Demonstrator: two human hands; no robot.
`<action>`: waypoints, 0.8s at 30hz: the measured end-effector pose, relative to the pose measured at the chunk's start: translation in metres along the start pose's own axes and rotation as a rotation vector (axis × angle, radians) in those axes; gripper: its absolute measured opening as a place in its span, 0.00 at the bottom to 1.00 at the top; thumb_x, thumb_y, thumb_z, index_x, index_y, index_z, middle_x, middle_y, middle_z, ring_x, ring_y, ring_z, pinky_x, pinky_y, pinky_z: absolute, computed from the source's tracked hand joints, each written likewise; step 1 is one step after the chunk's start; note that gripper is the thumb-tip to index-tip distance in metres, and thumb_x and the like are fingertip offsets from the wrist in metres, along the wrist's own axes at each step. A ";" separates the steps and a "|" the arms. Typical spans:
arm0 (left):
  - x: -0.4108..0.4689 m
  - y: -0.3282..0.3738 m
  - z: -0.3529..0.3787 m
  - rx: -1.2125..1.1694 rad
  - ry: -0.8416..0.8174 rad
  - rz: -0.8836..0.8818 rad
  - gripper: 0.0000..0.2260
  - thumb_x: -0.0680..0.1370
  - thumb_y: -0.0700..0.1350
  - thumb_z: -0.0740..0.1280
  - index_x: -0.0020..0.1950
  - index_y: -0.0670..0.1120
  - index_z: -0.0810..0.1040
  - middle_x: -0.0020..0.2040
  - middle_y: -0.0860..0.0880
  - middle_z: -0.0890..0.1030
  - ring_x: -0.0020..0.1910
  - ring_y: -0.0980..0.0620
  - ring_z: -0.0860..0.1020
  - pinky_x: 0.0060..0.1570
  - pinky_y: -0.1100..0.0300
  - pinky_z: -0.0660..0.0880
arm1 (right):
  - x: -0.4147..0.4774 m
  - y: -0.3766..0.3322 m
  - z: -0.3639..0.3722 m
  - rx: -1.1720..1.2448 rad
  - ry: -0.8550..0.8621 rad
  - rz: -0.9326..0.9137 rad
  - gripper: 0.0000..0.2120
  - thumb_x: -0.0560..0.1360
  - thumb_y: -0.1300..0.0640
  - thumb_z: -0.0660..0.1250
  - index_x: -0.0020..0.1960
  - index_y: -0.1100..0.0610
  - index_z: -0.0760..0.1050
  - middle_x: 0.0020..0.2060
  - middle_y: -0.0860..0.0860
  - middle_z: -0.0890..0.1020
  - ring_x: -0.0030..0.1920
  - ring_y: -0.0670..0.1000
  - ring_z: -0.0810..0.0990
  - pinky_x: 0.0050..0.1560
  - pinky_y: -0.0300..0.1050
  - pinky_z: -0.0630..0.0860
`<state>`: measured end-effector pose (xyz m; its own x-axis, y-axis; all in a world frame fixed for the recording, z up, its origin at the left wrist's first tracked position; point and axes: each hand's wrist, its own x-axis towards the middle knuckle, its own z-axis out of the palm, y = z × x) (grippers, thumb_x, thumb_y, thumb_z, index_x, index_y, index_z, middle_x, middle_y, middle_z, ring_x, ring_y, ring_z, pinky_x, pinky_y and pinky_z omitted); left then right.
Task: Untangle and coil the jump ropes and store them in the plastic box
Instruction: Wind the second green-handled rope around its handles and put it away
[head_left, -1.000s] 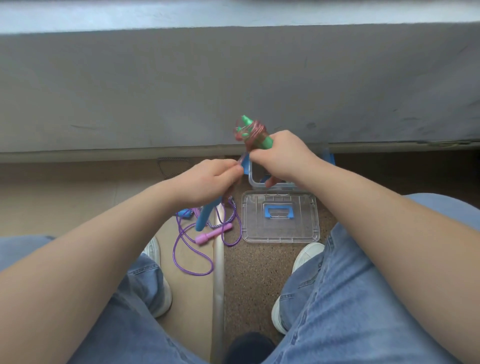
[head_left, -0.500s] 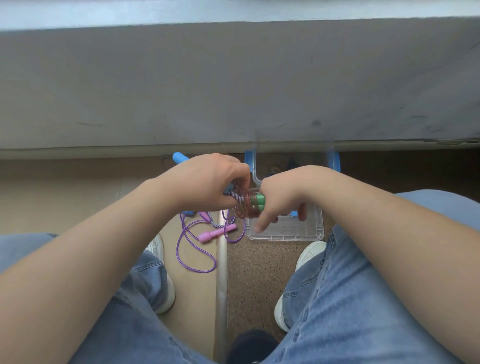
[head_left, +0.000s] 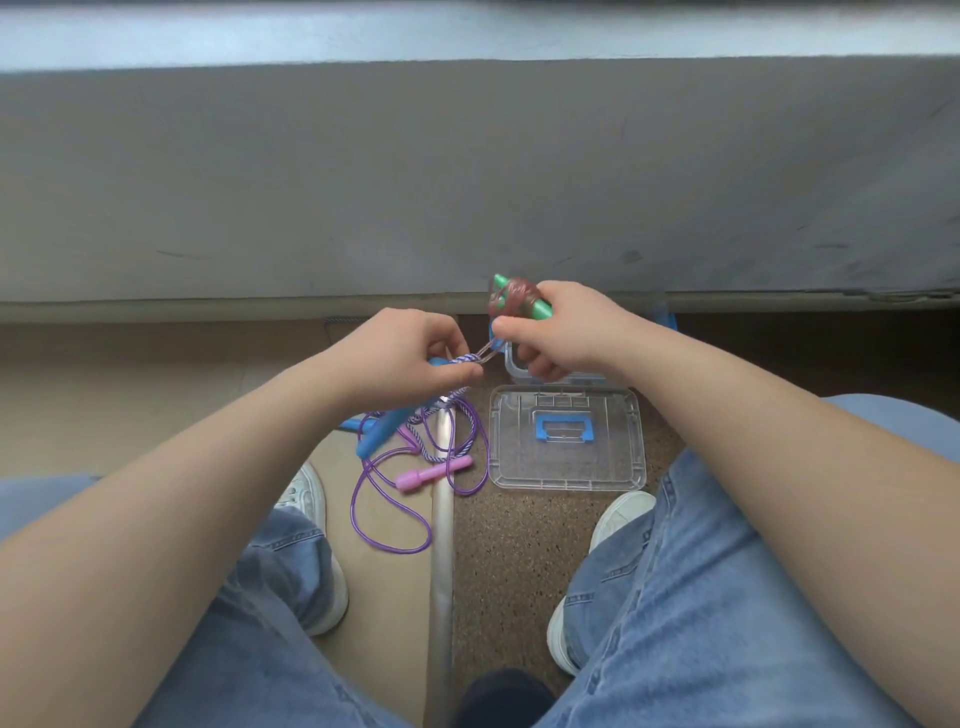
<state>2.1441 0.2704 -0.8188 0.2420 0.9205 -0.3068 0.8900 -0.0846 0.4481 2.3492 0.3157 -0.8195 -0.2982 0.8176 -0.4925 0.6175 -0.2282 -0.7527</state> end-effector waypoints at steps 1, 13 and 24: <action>0.000 0.000 0.000 -0.007 -0.003 -0.004 0.11 0.76 0.61 0.68 0.43 0.56 0.78 0.35 0.56 0.79 0.36 0.59 0.76 0.34 0.61 0.66 | 0.001 -0.002 0.001 0.041 0.016 -0.025 0.14 0.76 0.47 0.71 0.55 0.56 0.75 0.43 0.56 0.84 0.36 0.52 0.85 0.43 0.51 0.84; 0.000 0.006 0.018 -0.439 0.199 -0.022 0.06 0.77 0.54 0.71 0.52 0.56 0.83 0.46 0.57 0.84 0.47 0.63 0.81 0.51 0.59 0.76 | -0.006 -0.021 0.003 0.573 -0.152 -0.196 0.08 0.82 0.54 0.65 0.55 0.59 0.73 0.43 0.59 0.84 0.43 0.58 0.85 0.50 0.56 0.83; 0.006 -0.003 0.006 -0.408 0.323 -0.272 0.09 0.79 0.50 0.66 0.44 0.49 0.83 0.39 0.50 0.85 0.43 0.48 0.83 0.48 0.58 0.76 | -0.005 -0.012 0.004 0.401 -0.157 -0.222 0.11 0.79 0.52 0.69 0.51 0.61 0.76 0.29 0.52 0.68 0.26 0.49 0.68 0.40 0.56 0.79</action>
<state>2.1449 0.2737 -0.8271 -0.1620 0.9635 -0.2131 0.6673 0.2660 0.6957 2.3397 0.3124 -0.8097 -0.5167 0.7869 -0.3373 0.2063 -0.2680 -0.9411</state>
